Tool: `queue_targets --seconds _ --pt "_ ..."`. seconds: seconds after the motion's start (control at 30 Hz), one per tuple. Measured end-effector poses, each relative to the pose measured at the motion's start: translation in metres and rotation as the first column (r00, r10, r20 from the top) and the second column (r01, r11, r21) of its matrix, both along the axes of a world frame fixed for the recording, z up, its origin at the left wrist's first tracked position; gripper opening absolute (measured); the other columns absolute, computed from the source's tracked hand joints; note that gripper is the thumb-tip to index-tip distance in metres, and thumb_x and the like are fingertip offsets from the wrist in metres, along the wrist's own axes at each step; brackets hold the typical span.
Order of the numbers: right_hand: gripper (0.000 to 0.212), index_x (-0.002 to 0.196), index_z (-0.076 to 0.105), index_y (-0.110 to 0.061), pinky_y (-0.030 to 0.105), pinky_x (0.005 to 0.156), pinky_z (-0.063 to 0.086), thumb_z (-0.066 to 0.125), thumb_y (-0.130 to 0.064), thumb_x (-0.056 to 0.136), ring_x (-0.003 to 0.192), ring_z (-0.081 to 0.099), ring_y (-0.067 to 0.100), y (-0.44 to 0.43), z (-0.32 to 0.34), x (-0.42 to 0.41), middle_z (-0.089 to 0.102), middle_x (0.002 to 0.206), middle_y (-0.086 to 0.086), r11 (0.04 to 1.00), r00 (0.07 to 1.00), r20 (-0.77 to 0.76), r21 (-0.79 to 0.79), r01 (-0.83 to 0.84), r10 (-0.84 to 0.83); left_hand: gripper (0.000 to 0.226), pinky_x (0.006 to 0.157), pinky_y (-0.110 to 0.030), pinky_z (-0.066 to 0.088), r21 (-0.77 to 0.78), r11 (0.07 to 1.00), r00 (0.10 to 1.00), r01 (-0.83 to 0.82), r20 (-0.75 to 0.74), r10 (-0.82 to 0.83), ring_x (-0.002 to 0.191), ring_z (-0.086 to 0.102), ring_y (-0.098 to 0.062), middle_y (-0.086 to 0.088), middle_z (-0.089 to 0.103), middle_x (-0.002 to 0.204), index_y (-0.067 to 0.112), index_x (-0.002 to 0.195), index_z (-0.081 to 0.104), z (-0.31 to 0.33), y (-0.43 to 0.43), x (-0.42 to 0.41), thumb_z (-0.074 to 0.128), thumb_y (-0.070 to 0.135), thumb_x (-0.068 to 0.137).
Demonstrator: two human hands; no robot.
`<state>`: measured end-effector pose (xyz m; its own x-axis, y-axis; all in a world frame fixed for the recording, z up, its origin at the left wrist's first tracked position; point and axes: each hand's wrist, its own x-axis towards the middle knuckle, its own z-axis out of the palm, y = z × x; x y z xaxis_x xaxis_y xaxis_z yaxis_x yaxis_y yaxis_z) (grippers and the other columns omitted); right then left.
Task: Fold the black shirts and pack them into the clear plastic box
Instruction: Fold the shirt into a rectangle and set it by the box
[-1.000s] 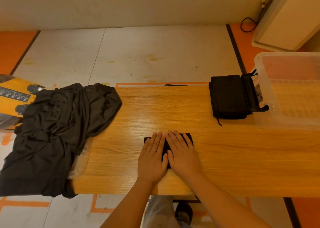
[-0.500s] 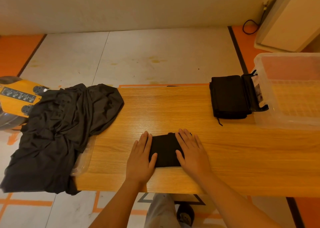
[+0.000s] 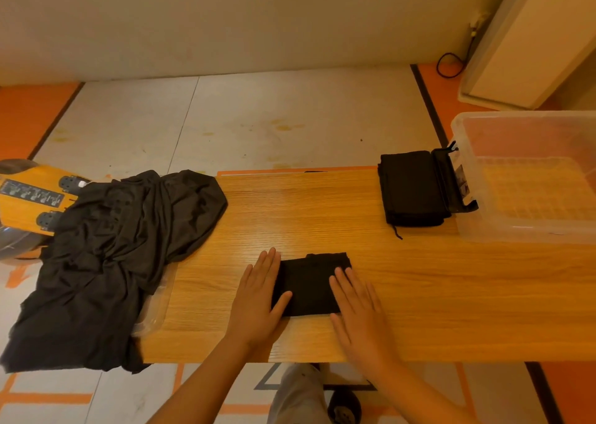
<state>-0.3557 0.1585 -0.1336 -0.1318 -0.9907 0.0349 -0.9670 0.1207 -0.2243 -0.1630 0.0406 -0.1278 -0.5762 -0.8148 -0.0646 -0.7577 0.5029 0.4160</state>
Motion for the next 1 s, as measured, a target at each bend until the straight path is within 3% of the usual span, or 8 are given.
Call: queue_targets --seconds 0.1,0.2,0.37,0.5,0.63,0.77,0.9,1.0 --pt "0.055 0.146 0.037 -0.017 0.041 0.115 0.012 0.028 -0.041 0.097 0.144 0.021 0.018 0.011 -0.002 0.019 0.034 0.154 0.002 0.989 0.989 -0.036 0.038 -0.144 0.145 0.073 0.119 -0.025 0.005 0.062 0.997 0.998 0.037 0.049 -0.040 0.148 0.002 -0.008 0.010 0.001 0.159 0.027 0.153 0.007 0.000 -0.006 -0.001 0.022 0.060 0.090" --pt "0.057 0.144 0.039 -0.018 0.041 0.114 0.012 0.010 -0.042 0.102 0.142 0.024 0.018 0.017 -0.012 0.026 0.039 0.151 0.002 0.976 0.981 -0.037 0.111 -0.188 0.193 0.065 0.115 -0.022 0.006 0.083 0.996 0.999 -0.019 0.036 0.016 0.148 0.013 -0.013 0.003 0.016 0.160 0.022 0.153 0.019 0.001 -0.011 -0.006 0.042 0.046 0.098" --pt "0.057 0.146 0.034 -0.019 0.041 0.115 0.009 0.031 -0.041 0.093 0.143 0.022 0.017 0.004 -0.019 -0.008 0.036 0.153 0.001 0.941 0.942 -0.109 0.155 -0.301 0.319 0.055 0.106 -0.021 0.027 0.121 0.992 0.998 -0.047 -0.031 0.051 0.132 0.039 -0.016 -0.002 0.047 0.143 0.016 0.145 0.040 0.005 -0.017 -0.012 0.058 0.028 0.094" --pt "0.054 0.145 0.037 -0.023 0.039 0.115 0.010 0.035 -0.040 0.094 0.143 0.022 0.015 -0.018 -0.012 -0.047 0.033 0.153 -0.002 0.926 0.926 -0.136 0.194 -0.325 0.353 0.046 0.090 -0.018 0.034 0.206 0.973 0.988 -0.108 -0.088 0.129 0.118 0.044 -0.015 0.002 0.054 0.123 0.018 0.137 0.048 0.007 -0.021 -0.021 0.059 0.021 0.093" --pt "0.053 0.139 0.046 -0.021 0.040 0.115 0.004 0.034 -0.039 0.091 0.142 0.021 0.020 -0.060 -0.002 -0.072 0.039 0.148 0.002 0.965 0.959 -0.185 0.188 -0.181 0.216 0.044 0.086 -0.020 0.039 0.284 0.954 0.977 -0.096 -0.158 0.146 0.112 0.049 -0.013 0.006 0.054 0.117 0.022 0.136 0.048 0.010 -0.030 -0.044 0.059 0.022 0.094" --pt "0.057 0.130 0.059 -0.014 0.040 0.114 0.007 0.069 -0.041 0.080 0.139 0.035 0.025 -0.099 0.015 -0.077 0.046 0.144 0.008 0.973 0.983 -0.163 0.199 0.116 -0.084 0.058 0.094 -0.024 0.046 0.337 0.938 0.961 -0.082 -0.224 0.165 0.115 0.051 -0.009 0.009 0.042 0.133 0.022 0.147 0.033 0.014 -0.045 -0.074 0.058 0.028 0.095" --pt "0.055 0.134 0.053 -0.016 0.038 0.114 0.007 0.036 -0.043 0.089 0.138 0.031 0.021 -0.099 0.013 -0.055 0.049 0.143 0.007 0.975 0.991 -0.078 0.188 0.122 -0.109 0.068 0.102 -0.027 0.045 0.379 0.923 0.934 -0.061 -0.305 0.186 0.122 0.048 -0.009 0.005 0.034 0.143 0.021 0.151 0.023 0.012 -0.063 -0.103 0.060 0.023 0.094" --pt "0.058 0.136 0.051 -0.017 0.038 0.113 0.007 0.031 -0.042 0.088 0.138 0.027 0.019 -0.091 0.003 -0.047 0.050 0.143 0.005 0.949 0.996 -0.028 0.303 0.085 -0.080 0.067 0.102 -0.033 0.047 0.446 0.890 0.910 -0.098 -0.321 0.261 0.122 0.049 -0.016 -0.002 0.038 0.144 0.020 0.151 0.025 0.010 -0.077 -0.123 0.060 0.014 0.093"
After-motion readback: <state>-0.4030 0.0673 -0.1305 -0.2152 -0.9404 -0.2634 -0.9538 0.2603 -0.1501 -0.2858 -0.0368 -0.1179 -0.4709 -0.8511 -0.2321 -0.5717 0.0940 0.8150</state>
